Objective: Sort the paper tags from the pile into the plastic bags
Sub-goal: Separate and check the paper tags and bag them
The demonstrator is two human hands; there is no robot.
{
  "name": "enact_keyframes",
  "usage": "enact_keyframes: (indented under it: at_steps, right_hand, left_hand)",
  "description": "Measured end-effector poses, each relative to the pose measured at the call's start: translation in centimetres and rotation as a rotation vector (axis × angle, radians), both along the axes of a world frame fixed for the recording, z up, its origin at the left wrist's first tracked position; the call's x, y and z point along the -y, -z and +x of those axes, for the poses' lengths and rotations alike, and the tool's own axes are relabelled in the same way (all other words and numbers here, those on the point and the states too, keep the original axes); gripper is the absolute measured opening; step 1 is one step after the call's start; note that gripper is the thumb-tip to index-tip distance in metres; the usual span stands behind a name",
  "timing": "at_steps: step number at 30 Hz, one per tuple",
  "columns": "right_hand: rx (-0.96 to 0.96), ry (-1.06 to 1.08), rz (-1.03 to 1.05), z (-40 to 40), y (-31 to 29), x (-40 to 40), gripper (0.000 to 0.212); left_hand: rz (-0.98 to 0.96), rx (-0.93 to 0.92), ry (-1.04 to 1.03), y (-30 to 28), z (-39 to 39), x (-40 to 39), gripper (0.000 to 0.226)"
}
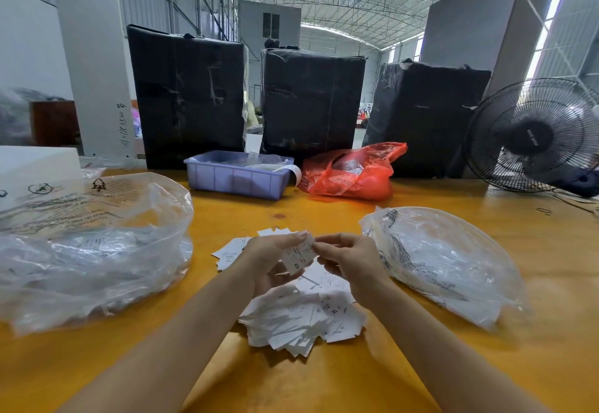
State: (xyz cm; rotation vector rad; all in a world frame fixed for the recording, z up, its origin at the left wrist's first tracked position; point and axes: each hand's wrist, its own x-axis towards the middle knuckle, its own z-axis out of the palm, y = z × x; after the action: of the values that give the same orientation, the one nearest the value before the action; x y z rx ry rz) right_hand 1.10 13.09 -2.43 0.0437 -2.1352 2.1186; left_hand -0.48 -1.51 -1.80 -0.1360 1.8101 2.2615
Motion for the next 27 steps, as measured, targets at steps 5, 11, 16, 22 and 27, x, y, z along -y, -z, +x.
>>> enact_keyframes:
  at_steps: [5,11,16,22,27]
  right_hand:
    - [0.023,0.002,-0.044,-0.4,-0.3,-0.4,0.01]
    - [-0.112,-0.036,0.104,-0.1,-0.1,-0.3,0.005]
    - [-0.157,0.016,0.039,-0.1,-0.3,-0.2,0.009]
    - [-0.026,0.025,0.035,-0.2,-0.3,-0.3,0.006]
    - [0.073,-0.079,0.039,0.0,-0.2,-0.1,0.003]
  left_hand:
    - [-0.32,-0.107,0.089,-0.4,-0.2,1.3,0.023]
    - [-0.292,-0.174,0.056,-0.2,-0.3,1.4,0.011]
    - [-0.274,-0.199,0.017,-0.2,-0.2,1.3,0.014]
    - [-0.163,-0.173,-0.096,-0.1,-0.4,1.0,0.015]
    - [-0.162,-0.208,-0.217,0.3,-0.5,0.7,0.011]
